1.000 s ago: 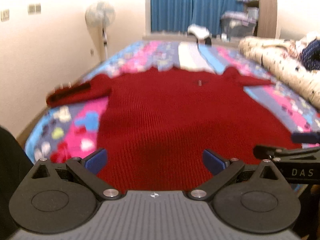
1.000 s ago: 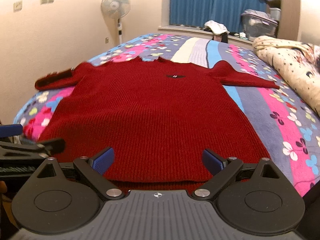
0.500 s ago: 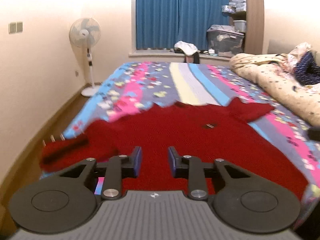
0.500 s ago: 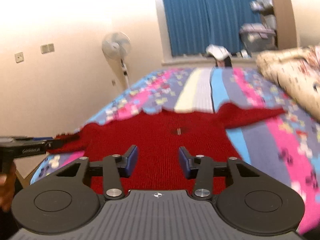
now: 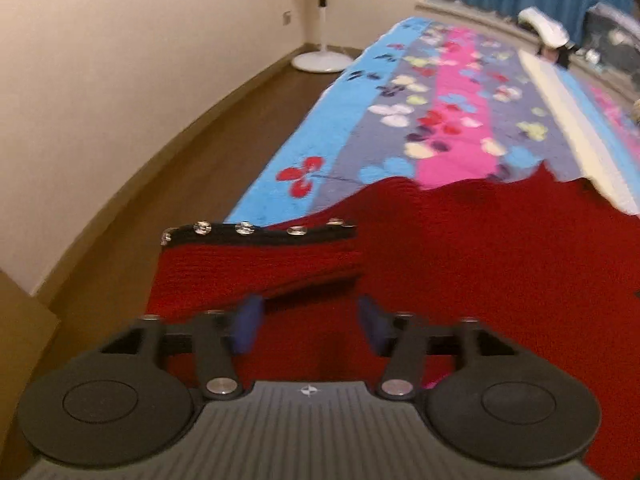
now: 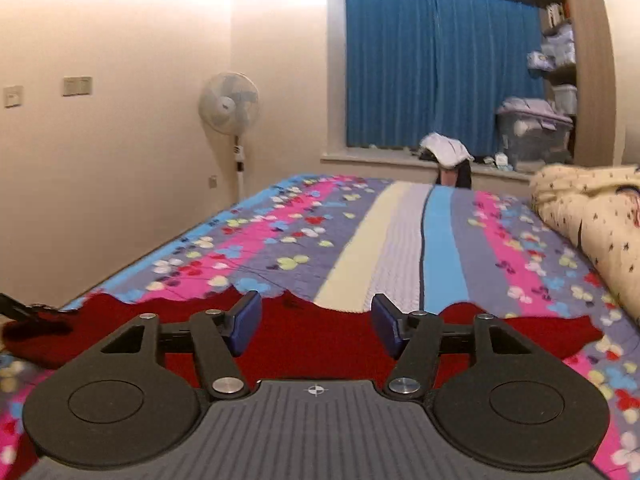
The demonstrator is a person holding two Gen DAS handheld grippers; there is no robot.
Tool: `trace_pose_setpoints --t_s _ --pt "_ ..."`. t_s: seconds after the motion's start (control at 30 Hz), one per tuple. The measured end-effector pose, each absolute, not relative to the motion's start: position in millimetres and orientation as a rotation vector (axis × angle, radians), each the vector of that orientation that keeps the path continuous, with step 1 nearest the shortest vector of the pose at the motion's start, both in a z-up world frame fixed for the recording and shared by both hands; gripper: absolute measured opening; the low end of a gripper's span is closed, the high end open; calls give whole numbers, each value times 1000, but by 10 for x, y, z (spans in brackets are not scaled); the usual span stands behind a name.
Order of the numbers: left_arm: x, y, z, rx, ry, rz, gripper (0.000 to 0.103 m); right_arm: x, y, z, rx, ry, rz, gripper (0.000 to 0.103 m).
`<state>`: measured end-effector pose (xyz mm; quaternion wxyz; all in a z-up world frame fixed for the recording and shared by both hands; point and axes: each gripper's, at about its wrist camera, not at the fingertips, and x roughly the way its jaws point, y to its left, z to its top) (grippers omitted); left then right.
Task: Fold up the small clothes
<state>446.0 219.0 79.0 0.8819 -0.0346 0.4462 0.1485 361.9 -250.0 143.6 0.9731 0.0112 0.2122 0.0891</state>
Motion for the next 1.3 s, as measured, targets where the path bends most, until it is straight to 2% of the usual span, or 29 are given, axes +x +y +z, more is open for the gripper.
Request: trace_pose_setpoints --t_s 0.1,0.13,0.27,0.3,0.4,0.47,0.53,0.6,0.63,0.67,0.8,0.83,0.9,0.93,0.97,1.1,1.3 --pt "4666 2194 611 11 978 316 73 3953 -2451 1085 91 600 125 62" --pt "4694 2157 567 34 979 311 76 4029 -2449 1053 133 619 136 61" --pt "4843 2056 412 154 961 335 75 4184 -2331 964 103 642 186 61" --pt "4834 2030 374 170 955 342 73 4219 -2330 944 110 657 202 61" --pt "4874 2016 315 211 947 371 48 4295 -2271 845 137 699 247 61" --pt "4881 2018 322 207 942 380 45 4282 -2255 843 137 711 251 61" --pt "4870 2011 349 200 937 382 45 4349 -2292 815 152 722 253 61" --pt "4864 2007 382 191 931 381 53 4352 -2291 832 161 722 257 61" --pt "4860 2015 389 188 930 380 62 4355 -2281 833 162 725 257 61" --pt "4859 2025 391 187 931 385 65 4357 -2288 833 160 726 256 61" --pt "4857 2097 390 164 945 398 65 4360 -2279 811 168 742 261 61" --pt "4850 2108 393 154 944 391 62 4364 -2276 805 170 744 260 61" --pt "4841 2103 387 153 946 371 41 4376 -2269 788 179 752 260 61" --pt "4838 2097 382 153 948 354 19 4384 -2275 779 185 756 262 61" --pt "4833 2090 384 150 949 337 12 4390 -2275 770 193 761 265 59" --pt "4738 2029 577 97 849 283 9 4406 -2257 736 220 778 304 32" --pt "4414 1425 1022 -220 650 -198 9 4452 -2254 690 363 801 397 30"
